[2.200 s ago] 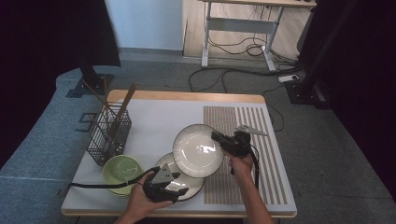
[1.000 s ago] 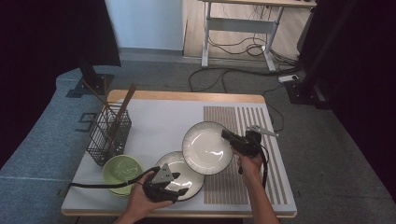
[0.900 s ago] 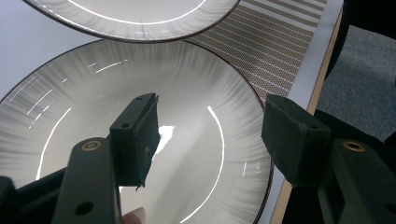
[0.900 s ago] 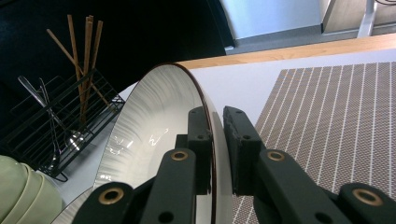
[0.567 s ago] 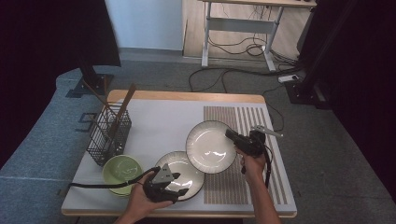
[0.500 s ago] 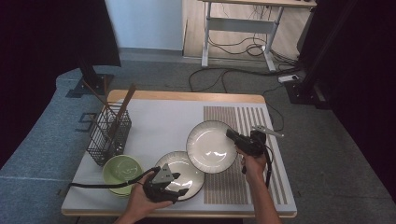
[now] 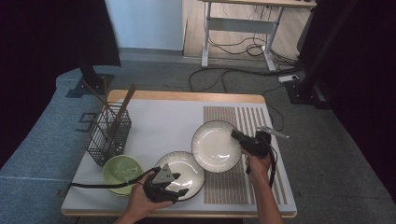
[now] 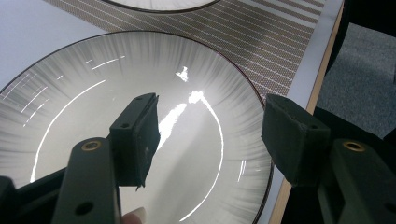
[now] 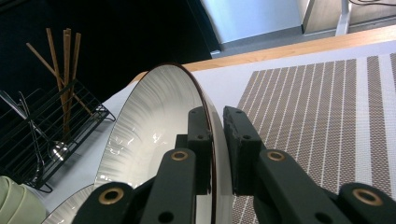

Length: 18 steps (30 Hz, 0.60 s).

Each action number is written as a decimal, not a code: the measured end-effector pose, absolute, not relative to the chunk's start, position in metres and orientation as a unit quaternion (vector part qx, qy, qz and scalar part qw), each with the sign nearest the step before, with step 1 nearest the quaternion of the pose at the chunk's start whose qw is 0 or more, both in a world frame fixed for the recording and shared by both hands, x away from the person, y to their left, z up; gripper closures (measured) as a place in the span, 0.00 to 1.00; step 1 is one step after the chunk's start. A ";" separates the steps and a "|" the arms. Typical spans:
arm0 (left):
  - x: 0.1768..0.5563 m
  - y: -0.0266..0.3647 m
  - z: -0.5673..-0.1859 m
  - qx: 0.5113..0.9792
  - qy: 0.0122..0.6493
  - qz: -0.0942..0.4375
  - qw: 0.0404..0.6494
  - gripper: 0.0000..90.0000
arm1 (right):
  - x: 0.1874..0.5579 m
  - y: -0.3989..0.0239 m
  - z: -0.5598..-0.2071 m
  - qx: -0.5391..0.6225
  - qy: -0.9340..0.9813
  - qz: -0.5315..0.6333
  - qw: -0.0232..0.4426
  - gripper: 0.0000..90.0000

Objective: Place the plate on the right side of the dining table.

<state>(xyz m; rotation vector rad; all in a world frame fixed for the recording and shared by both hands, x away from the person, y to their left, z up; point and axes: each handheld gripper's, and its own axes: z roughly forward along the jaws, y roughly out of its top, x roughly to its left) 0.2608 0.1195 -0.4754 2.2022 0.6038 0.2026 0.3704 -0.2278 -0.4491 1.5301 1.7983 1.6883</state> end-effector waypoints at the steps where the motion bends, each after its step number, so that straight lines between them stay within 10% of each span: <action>1: 0.261 0.119 -0.476 0.875 0.240 0.080 0.412 0.41 | 0.370 -0.229 -0.449 0.524 0.614 0.577 0.119 0.91; 18: 0.261 0.120 -0.475 0.876 0.239 0.078 0.412 0.41 | 0.370 -0.245 -0.454 0.539 0.605 0.572 0.128 0.91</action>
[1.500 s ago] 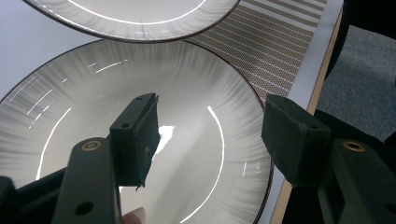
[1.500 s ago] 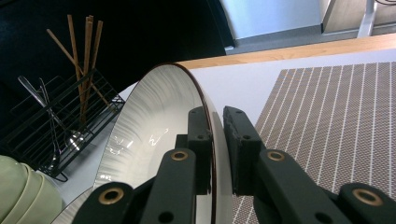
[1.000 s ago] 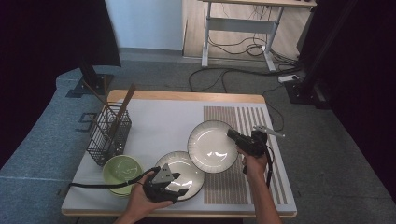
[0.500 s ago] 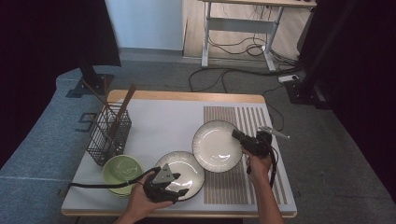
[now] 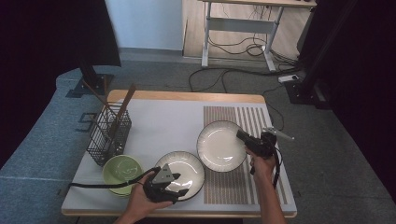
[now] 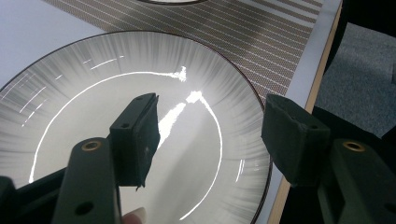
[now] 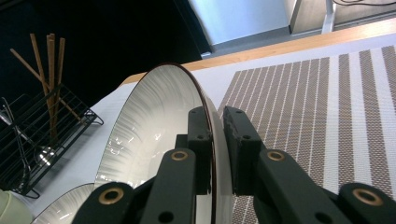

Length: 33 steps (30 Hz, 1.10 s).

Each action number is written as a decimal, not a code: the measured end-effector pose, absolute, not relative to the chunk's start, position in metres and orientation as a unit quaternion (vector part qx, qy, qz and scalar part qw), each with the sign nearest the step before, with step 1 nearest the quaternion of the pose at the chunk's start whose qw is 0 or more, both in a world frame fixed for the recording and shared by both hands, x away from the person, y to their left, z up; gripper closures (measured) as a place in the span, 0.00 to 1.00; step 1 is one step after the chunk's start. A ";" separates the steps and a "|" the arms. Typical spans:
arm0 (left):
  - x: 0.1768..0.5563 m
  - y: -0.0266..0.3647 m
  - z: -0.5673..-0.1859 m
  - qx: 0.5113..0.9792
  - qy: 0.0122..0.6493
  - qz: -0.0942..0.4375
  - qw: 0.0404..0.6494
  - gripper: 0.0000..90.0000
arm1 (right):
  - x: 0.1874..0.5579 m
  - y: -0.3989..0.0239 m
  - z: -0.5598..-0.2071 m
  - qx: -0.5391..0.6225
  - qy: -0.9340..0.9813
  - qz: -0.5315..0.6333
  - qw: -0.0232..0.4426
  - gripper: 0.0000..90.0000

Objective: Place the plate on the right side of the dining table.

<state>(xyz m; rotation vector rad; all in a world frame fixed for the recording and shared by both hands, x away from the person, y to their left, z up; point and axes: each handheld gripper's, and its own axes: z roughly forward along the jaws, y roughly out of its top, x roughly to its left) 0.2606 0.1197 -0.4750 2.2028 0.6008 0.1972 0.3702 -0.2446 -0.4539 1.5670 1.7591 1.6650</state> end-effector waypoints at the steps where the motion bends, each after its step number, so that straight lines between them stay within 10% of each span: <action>1: 0.261 0.120 -0.475 0.876 0.239 0.078 0.412 0.41 | 0.370 -0.245 -0.454 0.539 0.604 0.572 0.129 0.91; 33: 0.261 0.122 -0.473 0.878 0.238 0.092 0.406 0.41 | 0.384 -0.271 -0.473 0.579 0.584 0.550 0.145 0.91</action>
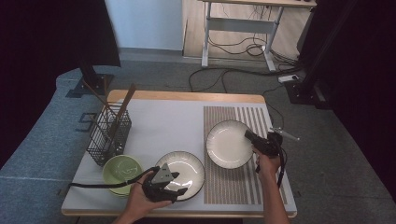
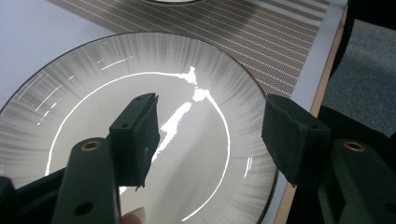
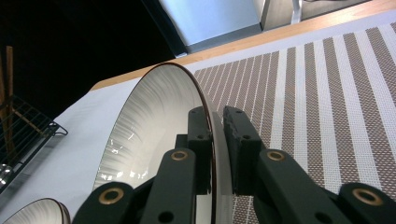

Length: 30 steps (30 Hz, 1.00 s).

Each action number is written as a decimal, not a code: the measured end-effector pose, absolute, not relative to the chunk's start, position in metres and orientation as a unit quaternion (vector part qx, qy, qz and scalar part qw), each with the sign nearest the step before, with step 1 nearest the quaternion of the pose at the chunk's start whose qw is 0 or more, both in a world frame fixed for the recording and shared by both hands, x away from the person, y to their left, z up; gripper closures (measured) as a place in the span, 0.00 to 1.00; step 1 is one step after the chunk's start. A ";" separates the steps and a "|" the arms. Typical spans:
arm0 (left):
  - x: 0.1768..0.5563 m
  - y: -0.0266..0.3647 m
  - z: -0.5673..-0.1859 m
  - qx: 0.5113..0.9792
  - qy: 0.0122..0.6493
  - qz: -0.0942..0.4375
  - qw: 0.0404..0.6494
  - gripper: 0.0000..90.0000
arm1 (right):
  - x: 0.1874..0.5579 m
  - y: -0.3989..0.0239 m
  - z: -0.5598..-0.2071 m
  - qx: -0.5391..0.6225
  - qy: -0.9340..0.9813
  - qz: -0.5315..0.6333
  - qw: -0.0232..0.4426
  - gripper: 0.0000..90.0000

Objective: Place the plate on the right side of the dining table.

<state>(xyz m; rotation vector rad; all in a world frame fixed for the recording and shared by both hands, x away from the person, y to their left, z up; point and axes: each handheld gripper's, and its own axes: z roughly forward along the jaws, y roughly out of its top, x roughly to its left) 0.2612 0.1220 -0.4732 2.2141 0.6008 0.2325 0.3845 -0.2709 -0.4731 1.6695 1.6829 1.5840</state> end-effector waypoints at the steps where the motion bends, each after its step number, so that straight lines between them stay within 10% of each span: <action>1: 0.261 0.122 -0.473 0.878 0.237 0.091 0.406 0.41 | 0.385 -0.271 -0.474 0.580 0.584 0.549 0.146 0.91; 30: 0.258 0.121 -0.477 0.881 0.239 0.098 0.396 0.41 | 0.403 -0.286 -0.493 0.612 0.570 0.527 0.151 0.91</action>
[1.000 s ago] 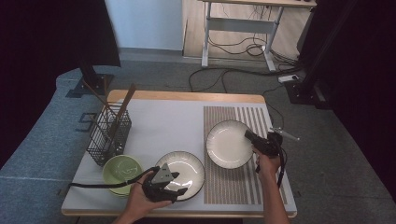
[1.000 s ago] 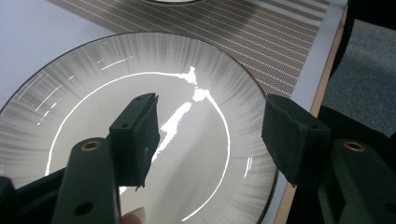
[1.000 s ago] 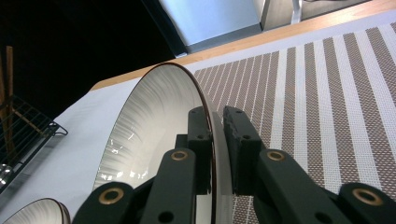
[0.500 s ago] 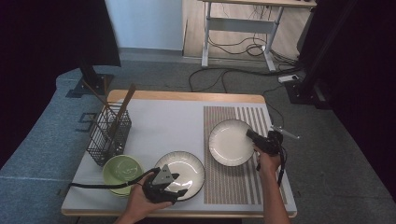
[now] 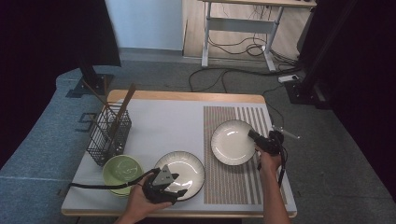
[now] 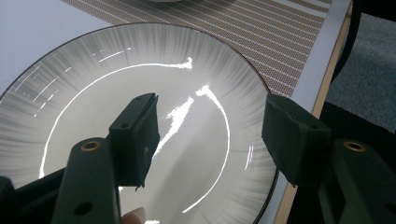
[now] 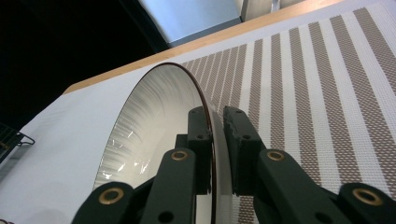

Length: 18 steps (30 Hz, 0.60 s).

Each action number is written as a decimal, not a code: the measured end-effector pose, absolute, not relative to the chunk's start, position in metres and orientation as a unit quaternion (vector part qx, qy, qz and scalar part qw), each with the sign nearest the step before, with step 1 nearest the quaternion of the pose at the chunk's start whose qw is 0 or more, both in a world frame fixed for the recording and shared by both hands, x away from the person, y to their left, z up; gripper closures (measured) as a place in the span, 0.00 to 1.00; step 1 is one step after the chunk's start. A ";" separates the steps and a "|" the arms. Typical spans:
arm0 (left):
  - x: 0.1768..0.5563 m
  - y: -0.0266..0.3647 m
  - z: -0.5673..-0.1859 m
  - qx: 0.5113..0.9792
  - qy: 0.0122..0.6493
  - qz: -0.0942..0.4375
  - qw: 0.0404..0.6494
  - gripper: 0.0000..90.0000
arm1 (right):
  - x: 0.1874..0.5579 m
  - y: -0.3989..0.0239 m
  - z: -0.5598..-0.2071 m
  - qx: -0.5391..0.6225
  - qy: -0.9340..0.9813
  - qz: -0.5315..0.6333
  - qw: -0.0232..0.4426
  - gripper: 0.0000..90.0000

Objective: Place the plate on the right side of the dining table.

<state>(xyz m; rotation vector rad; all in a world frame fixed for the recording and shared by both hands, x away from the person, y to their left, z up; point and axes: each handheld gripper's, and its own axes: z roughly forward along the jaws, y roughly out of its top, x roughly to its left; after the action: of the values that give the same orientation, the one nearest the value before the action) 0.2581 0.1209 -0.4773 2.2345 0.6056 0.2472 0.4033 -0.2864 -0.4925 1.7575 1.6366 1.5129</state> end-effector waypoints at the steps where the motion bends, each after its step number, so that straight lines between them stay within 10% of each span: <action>1: 0.258 0.121 -0.478 0.882 0.239 0.098 0.395 0.41 | 0.403 -0.287 -0.493 0.613 0.570 0.525 0.152 0.91; 18: 0.257 0.121 -0.477 0.882 0.240 0.097 0.395 0.40 | 0.411 -0.291 -0.502 0.624 0.562 0.523 0.147 0.91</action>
<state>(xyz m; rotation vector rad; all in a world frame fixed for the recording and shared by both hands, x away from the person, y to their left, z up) 0.2567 0.1211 -0.4770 2.2354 0.6079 0.2458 0.4106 -0.2912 -0.5021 1.7967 1.6161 1.5040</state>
